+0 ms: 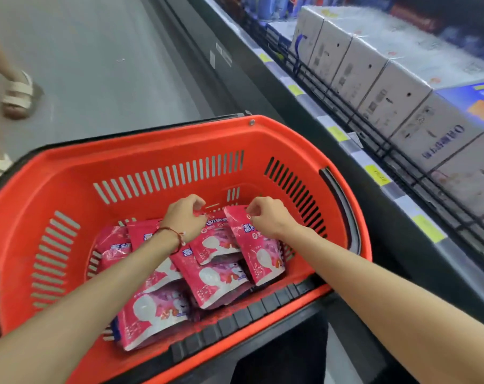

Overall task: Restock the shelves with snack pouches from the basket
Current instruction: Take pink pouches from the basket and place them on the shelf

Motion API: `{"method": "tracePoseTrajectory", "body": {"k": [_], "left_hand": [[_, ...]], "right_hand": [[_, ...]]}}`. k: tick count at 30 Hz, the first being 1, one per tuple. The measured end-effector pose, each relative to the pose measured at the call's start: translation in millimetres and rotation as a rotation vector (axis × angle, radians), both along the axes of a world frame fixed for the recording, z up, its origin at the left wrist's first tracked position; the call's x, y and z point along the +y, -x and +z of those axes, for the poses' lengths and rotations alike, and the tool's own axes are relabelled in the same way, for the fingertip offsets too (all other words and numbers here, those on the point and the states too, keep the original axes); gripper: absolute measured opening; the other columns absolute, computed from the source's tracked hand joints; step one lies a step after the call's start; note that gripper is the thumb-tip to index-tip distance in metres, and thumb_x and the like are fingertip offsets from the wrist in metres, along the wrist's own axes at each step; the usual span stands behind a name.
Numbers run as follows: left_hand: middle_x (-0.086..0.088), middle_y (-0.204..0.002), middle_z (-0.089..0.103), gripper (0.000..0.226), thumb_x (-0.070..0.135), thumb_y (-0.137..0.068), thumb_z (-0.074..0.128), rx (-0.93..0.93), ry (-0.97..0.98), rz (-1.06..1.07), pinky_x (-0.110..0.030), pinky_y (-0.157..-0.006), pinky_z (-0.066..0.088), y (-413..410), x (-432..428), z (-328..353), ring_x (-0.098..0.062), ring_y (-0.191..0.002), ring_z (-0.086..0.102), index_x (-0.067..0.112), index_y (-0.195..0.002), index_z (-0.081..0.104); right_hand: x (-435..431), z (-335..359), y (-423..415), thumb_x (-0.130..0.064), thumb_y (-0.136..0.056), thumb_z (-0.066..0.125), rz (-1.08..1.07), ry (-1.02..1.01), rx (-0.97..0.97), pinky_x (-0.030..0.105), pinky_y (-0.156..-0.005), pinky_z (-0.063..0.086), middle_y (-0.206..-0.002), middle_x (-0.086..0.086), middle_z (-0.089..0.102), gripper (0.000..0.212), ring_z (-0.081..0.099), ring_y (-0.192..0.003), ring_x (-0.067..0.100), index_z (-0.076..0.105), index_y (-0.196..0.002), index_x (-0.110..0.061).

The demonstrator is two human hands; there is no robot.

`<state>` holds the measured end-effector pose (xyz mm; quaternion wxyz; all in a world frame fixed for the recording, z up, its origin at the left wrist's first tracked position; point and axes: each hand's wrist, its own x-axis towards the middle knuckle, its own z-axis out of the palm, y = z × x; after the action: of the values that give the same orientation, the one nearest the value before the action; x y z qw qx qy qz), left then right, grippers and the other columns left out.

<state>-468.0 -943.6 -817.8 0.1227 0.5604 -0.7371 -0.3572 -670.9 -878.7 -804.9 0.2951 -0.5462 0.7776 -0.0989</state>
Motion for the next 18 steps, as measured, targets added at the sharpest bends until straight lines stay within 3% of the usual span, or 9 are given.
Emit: {"method": "tracePoseTrajectory", "body": {"k": [3, 6, 9, 11, 15, 18], "left_hand": [[-0.008, -0.129, 0.058, 0.054, 0.028, -0.089, 0.062, -0.221, -0.138, -0.066, -0.031, -0.090, 0.047, 0.4, -8.0, -21.7, -0.026, -0.115, 0.056, 0.012, -0.137, 0.045], [-0.012, -0.123, 0.057, 0.082, 0.048, -0.089, 0.061, -0.345, -0.297, -0.044, -0.028, -0.062, 0.045, 2.7, -11.8, -36.6, -0.027, -0.095, 0.061, 0.006, -0.149, 0.024], [-0.019, -0.139, 0.049, 0.106, 0.060, -0.082, 0.065, -0.319, -0.395, 0.031, -0.029, -0.067, 0.046, 4.7, -15.3, -57.2, -0.031, -0.106, 0.061, 0.004, -0.153, 0.009], [-0.020, -0.137, 0.050, 0.117, 0.062, -0.075, 0.070, -0.293, -0.424, 0.097, -0.033, -0.074, 0.050, 6.8, -17.1, -65.5, -0.034, -0.112, 0.058, 0.004, -0.154, 0.005], [-0.019, -0.135, 0.050, 0.117, 0.052, -0.062, 0.086, -0.224, -0.401, 0.253, -0.041, -0.098, 0.048, 8.5, -12.7, -70.9, -0.036, -0.123, 0.050, 0.001, -0.147, 0.024], [-0.014, -0.110, 0.062, 0.085, 0.036, -0.053, 0.095, -0.125, -0.429, 0.392, -0.040, -0.083, 0.052, 8.3, -9.3, -71.2, -0.032, -0.102, 0.059, 0.002, -0.117, 0.051]], "right_hand": [[-6.3, -25.6, 12.2, -0.016, -0.096, 0.057, 0.034, -0.304, 0.127, 0.037, -0.093, 0.050, -0.136, 0.018, 0.056, 0.041, 0.058, -0.121, 0.036, 0.052, -0.136, -0.010], [-10.9, -42.4, 22.7, -0.044, -0.101, 0.057, 0.068, -0.497, 0.166, 0.041, -0.109, 0.043, -0.151, 0.022, 0.045, 0.070, 0.049, -0.136, 0.039, 0.031, -0.152, -0.004], [-14.2, -49.5, 33.1, -0.062, -0.097, 0.053, 0.120, -0.618, 0.180, 0.042, -0.118, 0.033, -0.163, 0.018, 0.031, 0.095, 0.036, -0.147, 0.035, 0.012, -0.160, -0.002], [-16.9, -51.6, 38.6, -0.071, -0.092, 0.053, 0.138, -0.677, 0.196, 0.044, -0.121, 0.029, -0.167, 0.015, 0.022, 0.106, 0.030, -0.151, 0.034, 0.007, -0.161, -0.003], [-22.0, -64.5, 43.5, -0.081, -0.086, 0.048, 0.196, -0.744, 0.198, 0.045, -0.125, 0.021, -0.171, 0.013, 0.008, 0.121, 0.015, -0.156, 0.032, -0.002, -0.160, 0.000], [-23.2, -67.3, 46.5, -0.084, -0.080, 0.055, 0.173, -0.717, 0.179, 0.047, -0.127, 0.017, -0.171, 0.014, -0.001, 0.133, 0.008, -0.158, 0.033, -0.011, -0.158, 0.001]]}}
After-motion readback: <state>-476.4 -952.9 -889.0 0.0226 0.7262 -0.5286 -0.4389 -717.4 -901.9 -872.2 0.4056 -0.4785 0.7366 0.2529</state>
